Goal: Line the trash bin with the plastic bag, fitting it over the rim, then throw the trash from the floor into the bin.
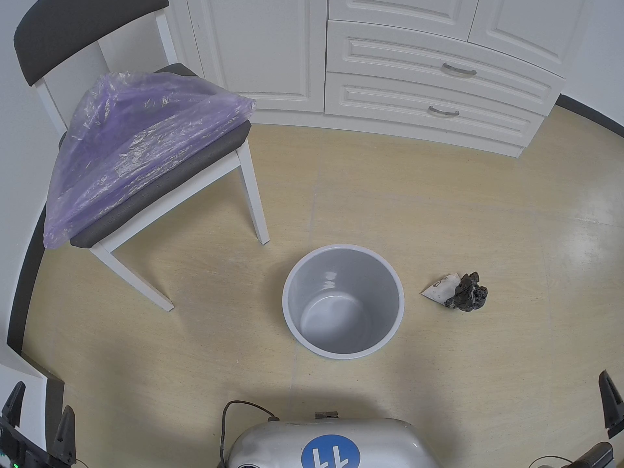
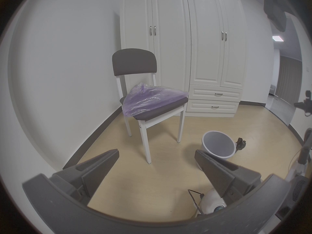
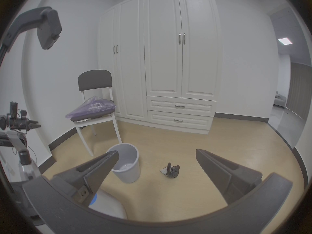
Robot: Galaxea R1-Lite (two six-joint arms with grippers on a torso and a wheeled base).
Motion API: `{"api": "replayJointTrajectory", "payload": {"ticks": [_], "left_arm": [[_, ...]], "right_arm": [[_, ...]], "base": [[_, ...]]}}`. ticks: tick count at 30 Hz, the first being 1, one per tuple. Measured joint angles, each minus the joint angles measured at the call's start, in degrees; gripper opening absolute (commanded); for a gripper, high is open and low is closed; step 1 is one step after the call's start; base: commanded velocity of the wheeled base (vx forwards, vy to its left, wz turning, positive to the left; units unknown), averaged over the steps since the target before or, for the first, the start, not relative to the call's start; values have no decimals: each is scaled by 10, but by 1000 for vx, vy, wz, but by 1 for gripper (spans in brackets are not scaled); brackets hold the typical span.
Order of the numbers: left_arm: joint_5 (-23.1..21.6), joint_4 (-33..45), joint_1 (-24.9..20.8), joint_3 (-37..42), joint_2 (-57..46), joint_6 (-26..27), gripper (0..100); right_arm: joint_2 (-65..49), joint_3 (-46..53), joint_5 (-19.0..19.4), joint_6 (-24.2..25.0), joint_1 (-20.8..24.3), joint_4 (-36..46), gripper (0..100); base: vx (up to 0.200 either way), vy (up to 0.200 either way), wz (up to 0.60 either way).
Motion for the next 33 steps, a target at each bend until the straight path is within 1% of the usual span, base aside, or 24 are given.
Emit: {"api": "replayJointTrajectory", "payload": {"ticks": [4, 6, 10, 13, 15, 19, 24, 29, 33], "left_arm": [[-3, 0, 0, 0, 0, 4, 100], [-5, -1, 0, 0, 0, 6, 100], [-7, -2, 0, 0, 0, 8, 100], [-8, -3, 1, 0, 0, 9, 100], [-9, -4, 1, 0, 0, 9, 100], [-9, -5, 1, 0, 0, 9, 100], [-10, -5, 2, 0, 0, 10, 100], [-11, -6, 2, 0, 0, 12, 100], [-15, -20, 2, -1, 0, 9, 100]], "right_arm": [[69, -49, 21, 3, -7, -5, 100], [109, -73, 29, 16, -12, -21, 100], [188, -114, 35, 51, -18, -90, 100], [240, -134, 34, 66, -19, -149, 100], [273, -145, 32, 74, -17, -172, 100], [312, -149, 29, 75, -14, -177, 100], [334, -145, 29, 64, -6, -178, 100], [346, -153, 26, 46, 23, -184, 100], [354, -155, 5, 42, 47, -185, 100]], "base": [[0, 0, 0], [0, 0, 0], [0, 0, 0], [0, 0, 0], [0, 0, 0], [0, 0, 0], [0, 0, 0], [0, 0, 0], [0, 0, 0]]}}
